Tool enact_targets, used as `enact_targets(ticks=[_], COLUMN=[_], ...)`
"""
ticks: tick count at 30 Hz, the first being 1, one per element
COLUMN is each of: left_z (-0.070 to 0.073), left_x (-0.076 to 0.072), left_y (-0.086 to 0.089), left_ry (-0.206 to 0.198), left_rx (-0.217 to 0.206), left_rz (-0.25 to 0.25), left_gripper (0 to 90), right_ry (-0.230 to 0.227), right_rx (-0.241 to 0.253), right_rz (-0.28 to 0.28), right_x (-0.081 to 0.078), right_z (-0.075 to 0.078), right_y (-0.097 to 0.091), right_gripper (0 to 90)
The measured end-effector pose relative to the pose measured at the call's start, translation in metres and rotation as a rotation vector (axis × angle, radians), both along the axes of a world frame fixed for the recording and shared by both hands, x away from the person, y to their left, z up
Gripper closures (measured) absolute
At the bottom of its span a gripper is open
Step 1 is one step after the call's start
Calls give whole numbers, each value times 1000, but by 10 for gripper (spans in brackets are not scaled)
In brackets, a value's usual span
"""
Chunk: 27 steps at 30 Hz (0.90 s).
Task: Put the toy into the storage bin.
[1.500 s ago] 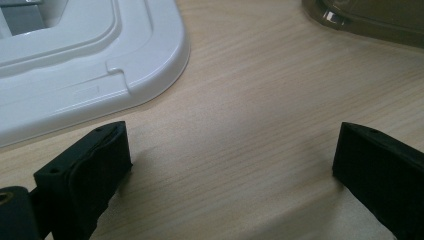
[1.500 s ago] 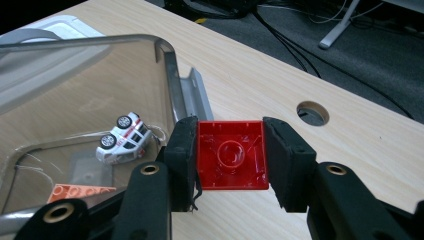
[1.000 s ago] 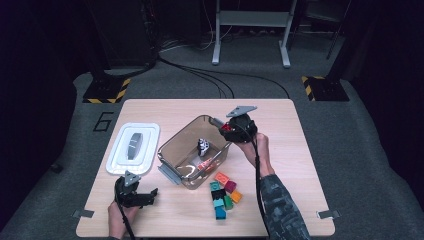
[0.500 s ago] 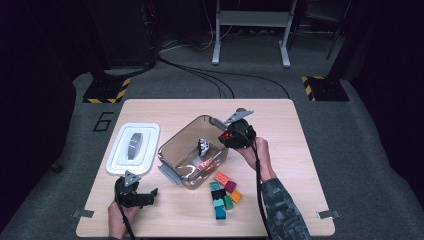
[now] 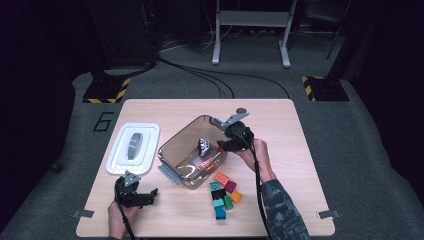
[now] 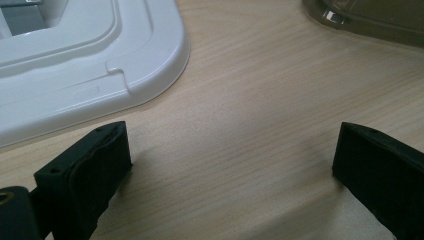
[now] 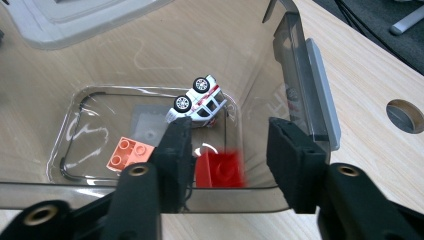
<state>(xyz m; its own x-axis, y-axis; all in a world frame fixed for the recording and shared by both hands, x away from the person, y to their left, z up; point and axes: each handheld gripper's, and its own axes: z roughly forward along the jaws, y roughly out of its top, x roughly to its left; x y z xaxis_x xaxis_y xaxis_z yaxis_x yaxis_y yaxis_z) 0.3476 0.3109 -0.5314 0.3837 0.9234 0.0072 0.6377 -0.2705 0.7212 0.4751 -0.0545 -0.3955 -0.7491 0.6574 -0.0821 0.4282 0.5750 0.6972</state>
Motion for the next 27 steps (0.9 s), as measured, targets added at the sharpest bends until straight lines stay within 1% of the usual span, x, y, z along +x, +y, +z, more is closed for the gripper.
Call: enact_targets(ticks=[3, 5, 6, 7, 9, 10, 11, 12, 13, 14, 16, 17, 18, 19, 21, 22, 23, 27], left_z=[0, 0, 0, 0, 0, 0, 0, 0, 0, 0, 0, 0, 0, 0, 0, 0, 0, 0], left_x=[0, 0, 0, 0, 0, 0, 0, 0, 0, 0, 0, 0, 0, 0, 0, 0, 0, 0], left_y=[0, 0, 0, 0, 0, 0, 0, 0, 0, 0, 0, 0, 0, 0, 0, 0, 0, 0], left_ry=[0, 0, 0, 0, 0, 0, 0, 0, 0, 0, 0, 0, 0, 0, 0, 0, 0, 0], left_rx=[0, 0, 0, 0, 0, 0, 0, 0, 0, 0, 0, 0, 0, 0, -1, 0, 0, 0], left_rz=[0, 0, 0, 0, 0, 0, 0, 0, 0, 0, 0, 0, 0, 0, 1, 0, 0, 1], left_gripper=[21, 21, 21, 21, 21, 21, 21, 21, 21, 21, 21, 21, 21, 21, 21, 21, 21, 21], right_ry=[2, -9, -2, -14, -32, -24, -34, -23, -43, -28, -42, -34, -42, -38, -48, -41, -48, -36], right_rx=[3, 19, 27, 35, 49, 56, 55, 66, 67, 79, 85, 87, 94, 95, 105, 107, 108, 115], right_rz=[0, -1, -14, -3, -1, -10, -1, -12, 0, -23, -18, -31, -33, -36, -44, -51, -55, -73], right_x=[-1, -3, -5, -6, -9, -11, -12, -14, -14, -17, -19, -22, -23, -24, -28, -30, -32, -39], right_z=[1, 2, 2, 4, 6, 8, 10, 11, 12, 13, 15, 16, 17, 17, 17, 16, 15, 11], right_y=[0, -1, -1, -2, -5, -5, -7, -8, -10, -11, -17, -20, -22, -24, -29, -31, -35, -44], right_gripper=[427, 331, 309, 273, 221, 202, 190, 181, 172, 161, 152, 150, 149, 149, 148, 146, 146, 143])
